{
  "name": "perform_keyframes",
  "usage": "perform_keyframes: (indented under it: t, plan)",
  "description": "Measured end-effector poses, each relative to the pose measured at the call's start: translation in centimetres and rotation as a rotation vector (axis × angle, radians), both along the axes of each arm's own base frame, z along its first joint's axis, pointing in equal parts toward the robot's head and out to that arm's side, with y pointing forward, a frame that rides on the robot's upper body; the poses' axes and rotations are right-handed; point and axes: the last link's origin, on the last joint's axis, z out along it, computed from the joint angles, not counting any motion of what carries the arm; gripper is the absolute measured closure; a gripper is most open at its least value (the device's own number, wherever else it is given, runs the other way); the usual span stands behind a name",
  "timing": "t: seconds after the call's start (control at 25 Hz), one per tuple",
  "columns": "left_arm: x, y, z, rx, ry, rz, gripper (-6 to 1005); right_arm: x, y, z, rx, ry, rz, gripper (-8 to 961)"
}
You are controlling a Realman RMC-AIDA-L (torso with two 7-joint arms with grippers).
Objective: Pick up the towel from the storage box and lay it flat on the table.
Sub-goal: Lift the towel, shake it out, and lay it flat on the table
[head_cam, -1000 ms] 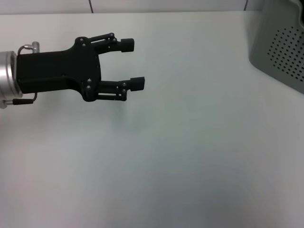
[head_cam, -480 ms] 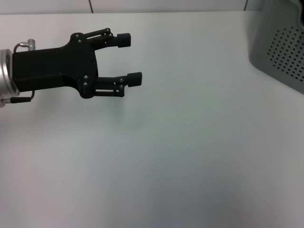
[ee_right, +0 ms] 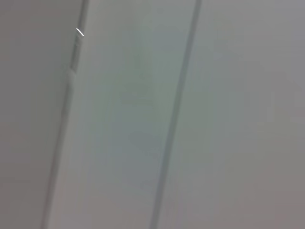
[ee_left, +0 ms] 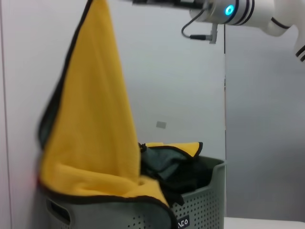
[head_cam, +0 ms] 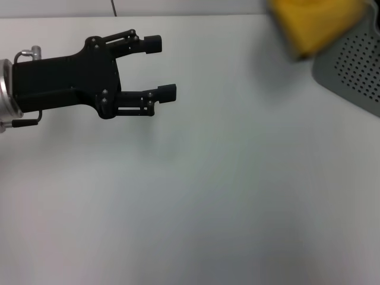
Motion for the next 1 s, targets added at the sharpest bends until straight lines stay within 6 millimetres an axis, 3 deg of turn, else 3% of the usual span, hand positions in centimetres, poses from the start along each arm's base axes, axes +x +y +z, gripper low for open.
perform_keyframes:
  t: [0.16,0.32,0.64,0.72,1.0]
  plan:
    - [0.0,0.0,0.1,0.006,-0.010,0.002,127,-0.6,-0.6,0.6,-0.099,0.097,0.133,942]
    - [-0.2,-0.1,0.7,0.041,-0.040,0.004,127,0.2,-0.6,1.1,-0.188,0.164,0.220,942]
    - [-0.5,-0.5,2.1,0.087,-0.114,0.020,127,5.0,1.0,1.4,-0.352,0.353,0.332,942]
    - [-0.6,-0.5,2.2,0.082,-0.117,0.024,127,5.7,1.1,1.1,-0.379,0.350,0.345,942]
    - [-0.5,-0.1,2.3,0.031,-0.168,0.072,128,6.2,-1.4,0.1,-0.478,0.265,0.504,942]
